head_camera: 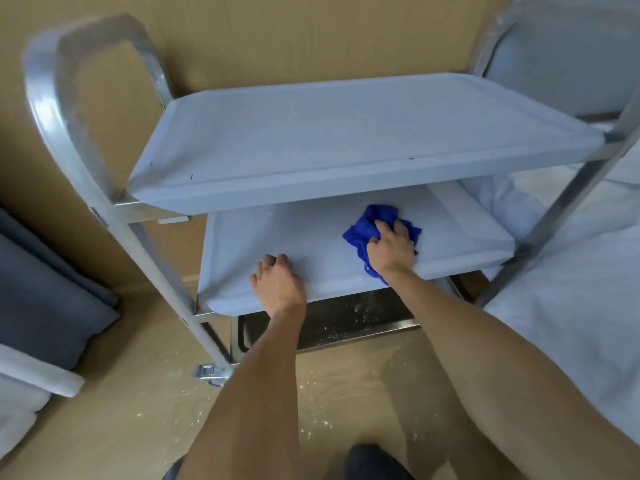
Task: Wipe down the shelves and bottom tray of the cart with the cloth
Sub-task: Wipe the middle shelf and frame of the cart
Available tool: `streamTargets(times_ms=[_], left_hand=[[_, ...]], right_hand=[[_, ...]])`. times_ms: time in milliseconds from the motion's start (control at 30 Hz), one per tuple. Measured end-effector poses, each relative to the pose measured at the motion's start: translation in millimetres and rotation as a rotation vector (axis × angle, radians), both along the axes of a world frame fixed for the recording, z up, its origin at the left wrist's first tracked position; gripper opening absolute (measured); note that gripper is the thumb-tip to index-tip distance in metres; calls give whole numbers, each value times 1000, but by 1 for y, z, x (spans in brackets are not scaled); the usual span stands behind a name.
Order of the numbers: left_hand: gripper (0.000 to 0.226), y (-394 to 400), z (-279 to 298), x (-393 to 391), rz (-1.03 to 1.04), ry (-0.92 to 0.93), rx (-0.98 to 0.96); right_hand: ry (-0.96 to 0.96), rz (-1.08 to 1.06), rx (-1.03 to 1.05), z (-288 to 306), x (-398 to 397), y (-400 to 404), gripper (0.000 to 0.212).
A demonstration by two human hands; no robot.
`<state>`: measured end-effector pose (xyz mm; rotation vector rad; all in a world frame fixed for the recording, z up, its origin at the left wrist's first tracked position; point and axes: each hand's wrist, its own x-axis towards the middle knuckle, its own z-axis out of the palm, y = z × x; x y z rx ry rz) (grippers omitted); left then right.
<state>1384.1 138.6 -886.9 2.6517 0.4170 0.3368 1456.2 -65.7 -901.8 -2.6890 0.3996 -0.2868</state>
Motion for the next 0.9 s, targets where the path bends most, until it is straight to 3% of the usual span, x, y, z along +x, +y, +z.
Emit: streamTargets(times_ms=[133,233,333,400,533,667,767,900], left_hand=[[24,39,8,-40,91,-63,-105],[19,78,8,-60,417,-70,-320],[35,113,3,-69,614,-239,-331],[44,130,11,-63,535,-341,-306],[34,134,26,-36,562,-291,-362],[34,135,15,-31,564,-268,-293],[32,141,8,-29,557,-266,-270],[35,143,3,-23,557,-298,-283]], right_hand=[[55,-118,29,3,-22,-2,48],[139,-111,38,5,-26,5,55],[174,-96,50,2,-25,9,59],[163,-109,26,0,-19,17,60],[216,-64,-27,0,5,33,59],[216,51,-49,4,43,65,58],[205,135,-53,1,64,122,57],[159,426,-27,3,64,229,49]])
